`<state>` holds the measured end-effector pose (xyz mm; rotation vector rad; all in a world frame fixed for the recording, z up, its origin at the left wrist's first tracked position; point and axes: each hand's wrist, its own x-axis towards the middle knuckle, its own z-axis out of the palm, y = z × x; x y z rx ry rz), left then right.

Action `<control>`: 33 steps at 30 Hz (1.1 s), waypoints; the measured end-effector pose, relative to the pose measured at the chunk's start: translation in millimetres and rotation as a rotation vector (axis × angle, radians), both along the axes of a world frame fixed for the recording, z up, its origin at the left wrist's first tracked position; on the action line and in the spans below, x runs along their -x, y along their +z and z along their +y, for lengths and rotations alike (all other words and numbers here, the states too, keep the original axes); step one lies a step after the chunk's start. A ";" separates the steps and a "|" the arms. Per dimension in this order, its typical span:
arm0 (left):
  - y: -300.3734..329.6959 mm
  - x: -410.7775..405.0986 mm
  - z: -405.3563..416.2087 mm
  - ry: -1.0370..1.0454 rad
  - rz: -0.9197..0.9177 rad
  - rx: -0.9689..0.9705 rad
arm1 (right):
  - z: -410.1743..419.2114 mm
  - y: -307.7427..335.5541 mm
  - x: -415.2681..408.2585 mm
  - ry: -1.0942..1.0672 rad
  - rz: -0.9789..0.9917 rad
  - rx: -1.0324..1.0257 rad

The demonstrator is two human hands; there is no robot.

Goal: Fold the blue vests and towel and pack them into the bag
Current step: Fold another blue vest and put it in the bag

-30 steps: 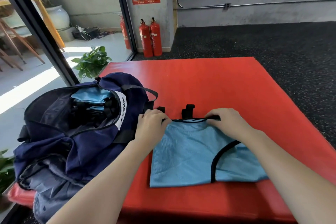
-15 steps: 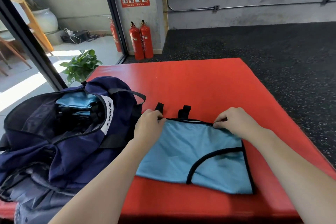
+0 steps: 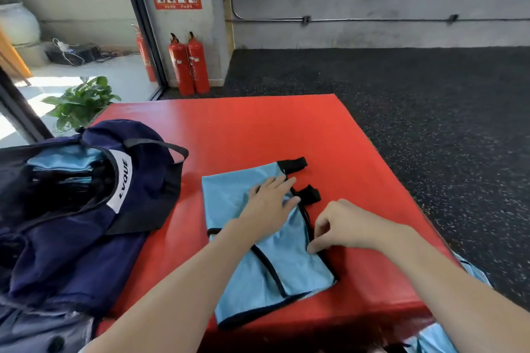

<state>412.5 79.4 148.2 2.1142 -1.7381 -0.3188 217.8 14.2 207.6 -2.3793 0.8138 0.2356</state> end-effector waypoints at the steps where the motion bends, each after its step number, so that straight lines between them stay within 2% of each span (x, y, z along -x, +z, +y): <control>1: 1.4 4.1 1.1 -0.036 0.023 0.011 | 3.7 0.2 3.7 0.009 0.001 -0.005; 5: 7.3 13.2 13.5 -0.086 0.020 0.020 | 15.2 -1.5 13.9 0.005 -0.002 0.000; 8: 13.5 11.4 32.6 -0.070 0.012 0.016 | 20.5 -2.0 21.9 0.011 -0.014 0.090; 16: 25.8 -1.3 118.5 -0.108 -0.015 0.041 | 49.6 1.4 39.5 0.078 -0.228 0.210; 23: 23.5 1.5 191.3 -0.144 -0.038 0.091 | 80.8 -6.8 54.3 0.146 -0.198 0.188; 26: 13.8 2.4 217.3 -0.154 -0.039 0.059 | 94.3 -20.3 60.1 0.175 -0.110 0.283; 28: 7.5 1.4 229.3 -0.174 -0.062 0.036 | 100.8 -29.8 62.9 0.165 -0.127 0.324; 33: -0.4 -3.1 244.0 -0.102 -0.027 0.095 | 111.1 -42.8 65.8 0.135 -0.222 0.262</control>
